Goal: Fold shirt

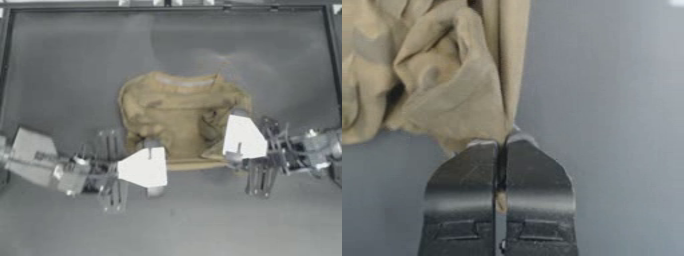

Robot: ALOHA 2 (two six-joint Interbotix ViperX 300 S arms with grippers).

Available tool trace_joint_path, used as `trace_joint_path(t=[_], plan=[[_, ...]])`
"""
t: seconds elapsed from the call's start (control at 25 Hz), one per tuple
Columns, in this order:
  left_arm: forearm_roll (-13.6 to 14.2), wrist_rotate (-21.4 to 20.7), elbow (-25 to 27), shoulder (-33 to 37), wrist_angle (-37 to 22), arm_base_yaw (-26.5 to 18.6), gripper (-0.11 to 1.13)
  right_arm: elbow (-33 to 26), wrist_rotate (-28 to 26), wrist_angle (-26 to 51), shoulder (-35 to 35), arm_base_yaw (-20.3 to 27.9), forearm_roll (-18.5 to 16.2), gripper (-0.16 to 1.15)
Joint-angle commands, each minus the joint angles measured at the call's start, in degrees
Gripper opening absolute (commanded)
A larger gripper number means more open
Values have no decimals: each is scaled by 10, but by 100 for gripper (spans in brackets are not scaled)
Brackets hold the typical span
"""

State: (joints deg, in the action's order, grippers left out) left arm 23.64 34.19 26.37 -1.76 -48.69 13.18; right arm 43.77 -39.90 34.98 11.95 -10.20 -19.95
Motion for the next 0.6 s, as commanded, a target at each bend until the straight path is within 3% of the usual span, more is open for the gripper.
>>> trace_joint_path(t=[0.04, 0.32, 0.48, 0.6], plan=[[9, 44, -17, 40, -40, 38, 5, -17, -54, 14, 14, -38, -37, 6], [24, 136, -39, 39, -118, 106, 5, -26, -139, 24, 15, -84, -56, 6], [24, 164, -49, 38, -141, 121, 5, -45, -144, 50, 15, -91, -56, 6], [27, 163, -55, 41, -143, 116, 5, -62, -140, 79, 15, -90, -59, 6]])
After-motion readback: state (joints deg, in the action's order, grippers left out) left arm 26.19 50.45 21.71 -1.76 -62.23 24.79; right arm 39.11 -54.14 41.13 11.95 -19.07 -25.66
